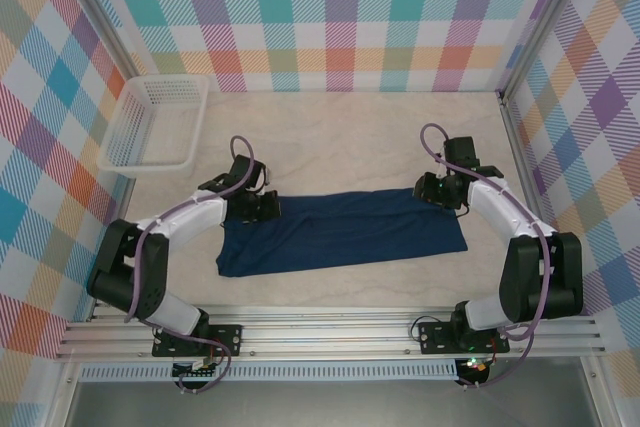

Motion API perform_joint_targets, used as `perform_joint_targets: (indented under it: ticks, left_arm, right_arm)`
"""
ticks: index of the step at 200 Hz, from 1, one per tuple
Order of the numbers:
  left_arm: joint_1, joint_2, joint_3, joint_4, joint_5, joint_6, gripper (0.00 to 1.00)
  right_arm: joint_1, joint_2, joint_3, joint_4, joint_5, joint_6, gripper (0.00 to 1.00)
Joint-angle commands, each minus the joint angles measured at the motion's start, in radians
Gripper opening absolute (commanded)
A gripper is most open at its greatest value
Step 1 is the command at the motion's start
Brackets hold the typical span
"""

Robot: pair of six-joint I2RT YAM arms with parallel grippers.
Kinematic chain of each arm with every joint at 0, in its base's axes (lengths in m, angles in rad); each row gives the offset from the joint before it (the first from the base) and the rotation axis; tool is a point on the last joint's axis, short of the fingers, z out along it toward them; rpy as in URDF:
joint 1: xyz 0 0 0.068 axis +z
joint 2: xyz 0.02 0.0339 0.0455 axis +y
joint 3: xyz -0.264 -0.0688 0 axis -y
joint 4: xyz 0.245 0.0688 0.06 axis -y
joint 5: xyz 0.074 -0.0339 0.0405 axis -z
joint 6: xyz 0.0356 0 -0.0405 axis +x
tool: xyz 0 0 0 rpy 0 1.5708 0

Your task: Fold the inside-out t-shirt

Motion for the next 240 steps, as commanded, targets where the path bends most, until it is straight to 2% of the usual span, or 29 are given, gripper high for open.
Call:
perform_joint_targets:
  ticks: [1,23,57,80,87,102,126,138,153,175,204,224,240]
  left_arm:
    - [-0.044,-0.085,-0.028,-0.030,0.066,0.000,0.04]
    - [-0.100,-0.149,-0.063,-0.009,0.120,-0.038,0.03]
    - [-0.261,-0.174,-0.097,0.039,0.133,-0.088,0.09]
    - [-0.352,-0.138,-0.097,0.036,0.166,-0.088,0.24]
    - [-0.366,-0.130,-0.090,0.021,0.173,-0.076,0.30]
    - [-0.373,-0.127,-0.070,-0.014,0.205,-0.044,0.37]
    - [-0.372,-0.176,-0.032,-0.094,0.128,0.011,0.43]
    - [-0.359,-0.216,-0.024,-0.130,0.028,0.006,0.44]
    - [-0.313,-0.265,-0.042,-0.161,-0.062,-0.045,0.46]
    - [-0.175,-0.291,-0.093,-0.213,-0.115,-0.118,0.46]
    - [0.028,-0.277,-0.148,-0.130,-0.039,-0.146,0.46]
    - [0.069,-0.186,-0.108,-0.056,0.003,-0.135,0.46]
    - [0.081,-0.104,-0.046,-0.043,-0.043,-0.117,0.46]
  right_arm:
    - [0.006,0.011,0.009,0.007,-0.011,-0.006,0.40]
    - [0.006,0.013,0.011,0.007,-0.005,-0.007,0.40]
    - [0.006,0.015,0.013,0.003,-0.002,-0.007,0.40]
    - [0.006,0.006,0.011,-0.002,-0.001,-0.007,0.40]
    - [0.006,0.004,0.010,-0.004,0.000,-0.007,0.40]
    - [0.007,-0.005,0.008,-0.007,-0.002,-0.007,0.40]
    - [0.022,-0.026,0.008,-0.009,-0.025,-0.017,0.40]
    - [0.055,-0.042,0.002,0.001,-0.061,-0.026,0.40]
    - [0.127,-0.060,-0.018,0.043,-0.168,-0.027,0.41]
    - [0.300,-0.048,-0.025,0.104,-0.255,0.013,0.44]
    - [0.515,0.061,0.012,0.284,-0.313,0.120,0.47]
    - [0.595,0.183,0.100,0.353,-0.334,0.140,0.47]
    - [0.620,0.277,0.174,0.371,-0.328,0.168,0.46]
